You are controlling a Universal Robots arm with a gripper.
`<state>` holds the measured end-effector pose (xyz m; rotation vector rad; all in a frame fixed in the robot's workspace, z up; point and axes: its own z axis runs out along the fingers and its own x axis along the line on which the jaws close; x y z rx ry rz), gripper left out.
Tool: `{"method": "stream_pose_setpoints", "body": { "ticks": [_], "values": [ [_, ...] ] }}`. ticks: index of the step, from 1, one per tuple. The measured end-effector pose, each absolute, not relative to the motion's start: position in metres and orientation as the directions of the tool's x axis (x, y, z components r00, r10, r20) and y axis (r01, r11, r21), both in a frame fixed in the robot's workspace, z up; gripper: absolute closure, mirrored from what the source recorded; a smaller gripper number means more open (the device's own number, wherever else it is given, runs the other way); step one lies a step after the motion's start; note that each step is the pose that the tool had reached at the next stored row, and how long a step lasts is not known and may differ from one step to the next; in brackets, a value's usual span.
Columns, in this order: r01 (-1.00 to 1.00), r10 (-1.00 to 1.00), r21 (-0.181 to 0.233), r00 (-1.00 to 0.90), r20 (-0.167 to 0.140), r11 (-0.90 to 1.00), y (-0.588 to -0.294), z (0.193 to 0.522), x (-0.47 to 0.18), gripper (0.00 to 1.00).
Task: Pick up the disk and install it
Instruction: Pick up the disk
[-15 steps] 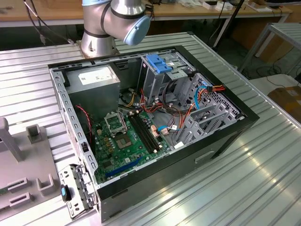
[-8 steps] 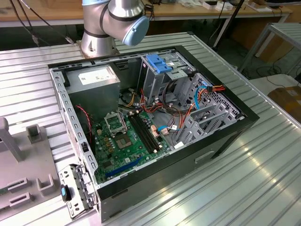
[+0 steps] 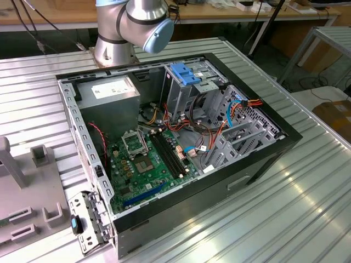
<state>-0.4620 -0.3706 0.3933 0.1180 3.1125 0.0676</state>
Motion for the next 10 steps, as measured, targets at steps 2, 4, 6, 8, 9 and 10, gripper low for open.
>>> {"method": "stream_pose_setpoints", "body": {
  "ticks": [2,4,6,8,9,10],
  "values": [
    [0.064,0.065,0.044,-0.998,-0.025,0.997,-0.3706,0.3933,-0.4621,0.89],
    [-0.003,-0.002,0.044,-1.000,-0.024,0.999,-0.3706,0.3934,-0.4627,0.89],
    [-0.043,-0.042,0.044,-0.999,-0.024,0.998,-0.3706,0.3933,-0.4627,0.89],
    [-0.097,-0.096,0.044,-0.995,-0.025,0.994,-0.3706,0.3932,-0.4628,0.89],
    [-0.114,-0.113,0.044,-0.993,-0.025,0.992,-0.3706,0.3933,-0.4627,0.89],
    [-0.160,-0.159,0.044,-0.987,-0.024,0.986,-0.3706,0.3933,-0.4627,0.89]
  ]
}}
